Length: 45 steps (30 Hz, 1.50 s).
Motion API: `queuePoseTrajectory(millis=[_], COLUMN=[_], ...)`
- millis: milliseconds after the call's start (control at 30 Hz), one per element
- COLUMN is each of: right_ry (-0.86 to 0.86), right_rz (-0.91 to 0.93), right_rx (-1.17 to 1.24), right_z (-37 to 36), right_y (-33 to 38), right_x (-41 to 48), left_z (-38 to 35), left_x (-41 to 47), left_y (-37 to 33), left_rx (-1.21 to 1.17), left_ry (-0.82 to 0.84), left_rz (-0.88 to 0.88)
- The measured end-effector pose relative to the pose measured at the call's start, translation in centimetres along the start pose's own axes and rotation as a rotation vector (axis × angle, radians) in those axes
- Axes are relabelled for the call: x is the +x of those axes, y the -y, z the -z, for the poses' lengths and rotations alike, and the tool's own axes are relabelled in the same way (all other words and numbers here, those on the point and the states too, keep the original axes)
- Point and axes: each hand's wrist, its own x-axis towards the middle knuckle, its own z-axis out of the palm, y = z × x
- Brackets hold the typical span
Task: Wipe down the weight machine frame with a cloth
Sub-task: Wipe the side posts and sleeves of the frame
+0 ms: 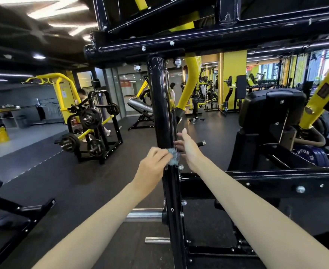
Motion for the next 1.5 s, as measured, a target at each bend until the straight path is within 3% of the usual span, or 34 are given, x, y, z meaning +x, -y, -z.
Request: queuePoseTrajectory(millis=[67, 200, 300, 367, 433, 533, 667, 767, 900, 1167, 1233, 1333, 1367, 1433, 1500], right_ry=[-0.015, -0.01, -0.01, -0.018, -0.03, -0.026, -0.031, -0.037, -0.042, -0.111, -0.095, -0.095, -0.098, -0.177, -0.34], right_rz=[-0.003, 0.018, 0.021, 0.014, -0.012, -0.036, -0.019, -0.007, -0.042, -0.045, -0.029, -0.008, 0.011, 0.135, 0.398], right_rx=[-0.009, 0.016, -0.001, -0.015, -0.009, 0.004, -0.033, -0.047, -0.073, -0.161, -0.136, -0.111, -0.121, -0.248, -0.451], right_z=[0.2, 0.2, 0.2, 0.4, 0.5, 0.5, 0.4, 0.4, 0.9, 1.7, 1.9, 2.1, 2.0, 1.9, 2.2], right_y=[0.3, 0.7, 0.5, 0.1, -0.4, -0.9, -0.7, -0.9, -3.5, -7.0, -7.0, -6.9, -7.0, -7.7, -9.1], right_x=[-0.2, -0.4, -0.3, -0.2, -0.5, -1.2, -1.7, -1.6, -1.5, -1.8, -2.2, -2.6, -2.7, -3.5, -5.3], left_z=[0.5, 1.4, 0.6, -0.1, -1.0, -1.0, 1.0, 2.1, -0.3, -3.8, -3.1, -1.7, -1.2, -1.0, -1.9], left_x=[0.6, 6.1, 5.6, 2.1, -2.1, -5.0, 1.5, 6.1, 2.7, -10.9, -9.9, -5.8, -4.1, -2.5, -3.8], left_y=[0.9, 2.4, 2.3, 1.1, 0.1, -0.3, 0.5, 1.6, 1.4, -2.6, -2.8, -1.8, -1.4, -1.1, -1.3], left_rx=[0.009, -0.005, -0.031, -0.04, -0.038, -0.104, -0.114, -0.055, -0.041, -0.081, -0.096, -0.138, -0.097, -0.064, -0.107], left_ry=[0.04, -0.141, -0.186, -0.102, 0.094, 0.251, -0.035, -0.09, -0.108, 0.302, 0.237, -0.016, -0.044, -0.068, -0.063], left_rz=[-0.039, 0.17, 0.147, 0.043, -0.051, -0.068, 0.267, 0.198, 0.126, -0.099, -0.031, 0.306, 0.338, 0.262, 0.208])
